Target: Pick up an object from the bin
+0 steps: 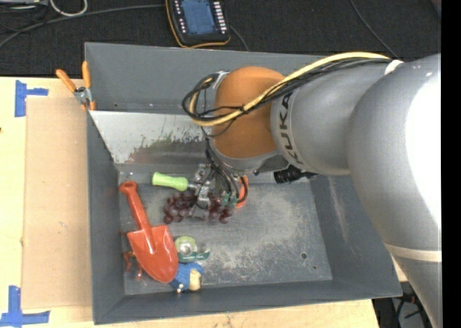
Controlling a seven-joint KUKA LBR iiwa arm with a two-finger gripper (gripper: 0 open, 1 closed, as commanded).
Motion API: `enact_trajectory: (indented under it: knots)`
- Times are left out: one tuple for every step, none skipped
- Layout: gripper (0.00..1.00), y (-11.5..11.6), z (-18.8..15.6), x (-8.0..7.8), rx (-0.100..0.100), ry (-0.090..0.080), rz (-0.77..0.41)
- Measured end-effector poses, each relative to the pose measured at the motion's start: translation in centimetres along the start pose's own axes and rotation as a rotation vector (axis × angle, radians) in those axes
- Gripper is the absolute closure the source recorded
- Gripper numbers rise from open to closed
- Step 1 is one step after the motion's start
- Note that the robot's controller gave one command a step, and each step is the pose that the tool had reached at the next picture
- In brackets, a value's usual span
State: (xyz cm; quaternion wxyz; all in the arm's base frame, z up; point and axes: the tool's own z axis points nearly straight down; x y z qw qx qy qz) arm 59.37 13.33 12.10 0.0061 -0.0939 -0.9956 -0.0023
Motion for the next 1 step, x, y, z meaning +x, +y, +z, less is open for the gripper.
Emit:
enact_trajectory:
  knots:
    - [1.00,0.09,-2.70,-0.16,-0.003,-0.007,0.000]
